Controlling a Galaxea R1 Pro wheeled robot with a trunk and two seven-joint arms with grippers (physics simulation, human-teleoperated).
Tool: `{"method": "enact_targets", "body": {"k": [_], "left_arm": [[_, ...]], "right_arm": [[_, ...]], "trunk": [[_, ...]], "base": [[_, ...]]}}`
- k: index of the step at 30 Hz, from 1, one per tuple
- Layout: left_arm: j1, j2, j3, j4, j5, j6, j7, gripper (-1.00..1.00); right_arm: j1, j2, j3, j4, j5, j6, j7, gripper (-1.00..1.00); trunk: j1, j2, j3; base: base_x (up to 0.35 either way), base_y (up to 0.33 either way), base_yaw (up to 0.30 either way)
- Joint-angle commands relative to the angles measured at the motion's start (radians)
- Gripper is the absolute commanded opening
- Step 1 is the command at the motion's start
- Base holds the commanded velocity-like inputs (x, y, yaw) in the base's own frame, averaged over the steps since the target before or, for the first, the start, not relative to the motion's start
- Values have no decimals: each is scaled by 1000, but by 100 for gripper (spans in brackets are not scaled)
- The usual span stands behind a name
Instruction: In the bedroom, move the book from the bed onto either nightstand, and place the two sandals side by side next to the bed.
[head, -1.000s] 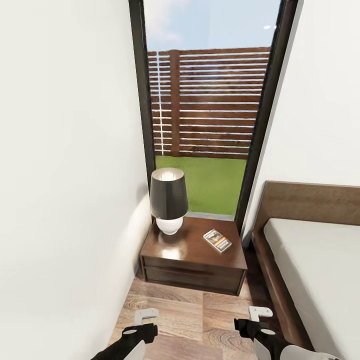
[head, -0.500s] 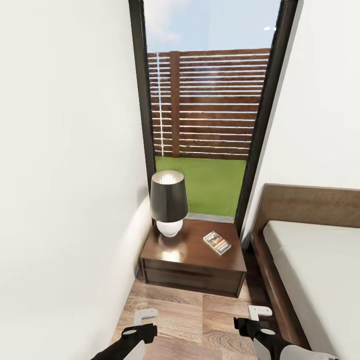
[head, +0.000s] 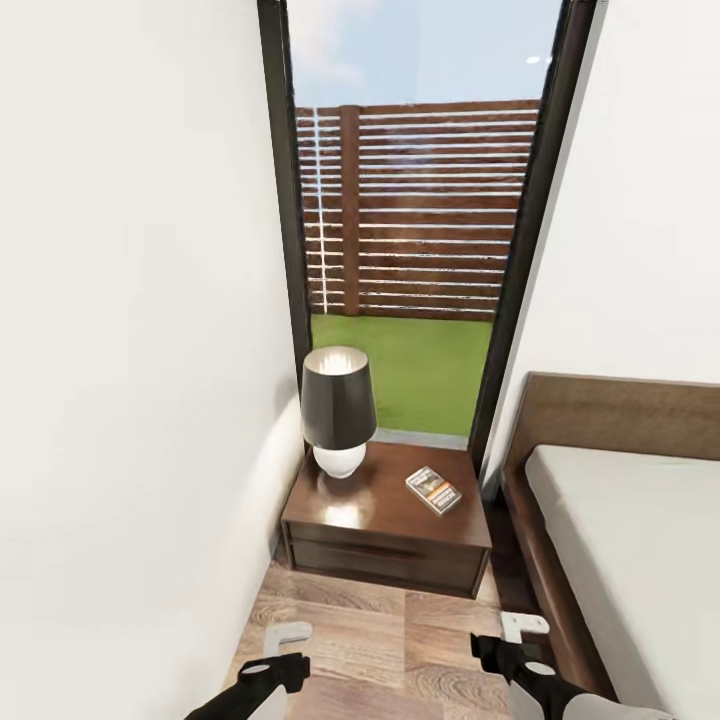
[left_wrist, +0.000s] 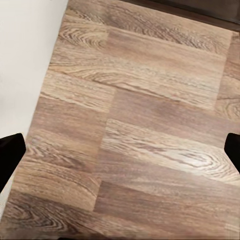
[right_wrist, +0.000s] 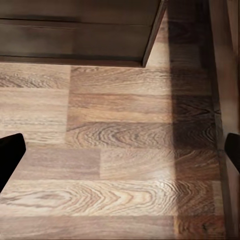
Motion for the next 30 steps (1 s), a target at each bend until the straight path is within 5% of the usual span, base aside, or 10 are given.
{"method": "enact_targets", "body": {"k": [1,15,30], "left_arm": [[-1,1,-8,-2,5,4,8,100],[0,0,-8,86,7,-18,0,100],[7,-17,-8,140,25,-24,-3,100]], "right_arm": [[-1,0,9,3,-7,-5,0,100],[38,-1,8,19,-67,143,-2,100],[97,4,10,21,-89,135,8,100]], "trunk": [[-4,7,2],[-58,105,46],[-115,210,93]], "base": [[0,0,0],[0,0,0],[0,0,0]]}}
